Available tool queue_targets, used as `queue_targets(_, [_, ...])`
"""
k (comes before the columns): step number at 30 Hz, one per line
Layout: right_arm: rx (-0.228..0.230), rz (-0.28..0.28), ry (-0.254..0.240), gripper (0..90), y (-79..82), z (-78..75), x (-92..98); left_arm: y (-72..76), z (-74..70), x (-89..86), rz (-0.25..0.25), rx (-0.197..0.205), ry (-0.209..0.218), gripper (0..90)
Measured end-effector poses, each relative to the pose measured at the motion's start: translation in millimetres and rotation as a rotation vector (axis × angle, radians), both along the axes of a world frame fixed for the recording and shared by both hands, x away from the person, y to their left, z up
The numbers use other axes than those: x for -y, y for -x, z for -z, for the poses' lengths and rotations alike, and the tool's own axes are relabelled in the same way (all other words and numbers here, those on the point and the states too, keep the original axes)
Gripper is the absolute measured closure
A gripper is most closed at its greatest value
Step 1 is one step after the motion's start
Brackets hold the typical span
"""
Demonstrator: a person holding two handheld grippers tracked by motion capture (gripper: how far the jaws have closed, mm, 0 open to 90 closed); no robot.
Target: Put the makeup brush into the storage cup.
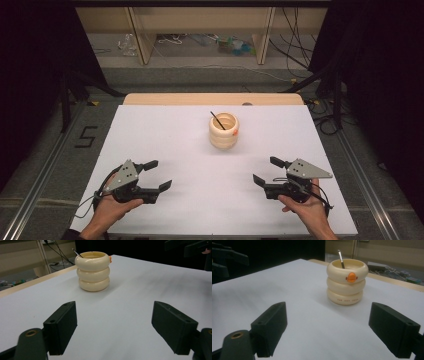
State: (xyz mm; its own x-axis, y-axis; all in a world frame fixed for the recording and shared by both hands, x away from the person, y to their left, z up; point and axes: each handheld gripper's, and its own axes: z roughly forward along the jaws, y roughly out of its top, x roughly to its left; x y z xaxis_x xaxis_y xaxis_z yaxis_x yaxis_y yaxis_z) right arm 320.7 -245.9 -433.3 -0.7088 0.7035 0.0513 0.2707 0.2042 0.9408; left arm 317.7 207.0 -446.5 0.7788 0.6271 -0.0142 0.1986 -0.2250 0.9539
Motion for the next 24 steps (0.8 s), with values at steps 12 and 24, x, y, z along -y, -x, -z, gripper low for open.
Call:
queue_targets(12, [0.011,0.005,0.040,16.2,5.1,1.8,5.2,0.1,0.4,0.9,0.000,-0.008,-0.002,20.4])
queue_targets(24, [0.030,-0.003,0.055,16.3,3.5,3.3,3.6,-1.3,0.7,1.3,0.007,0.000,0.002,20.4])
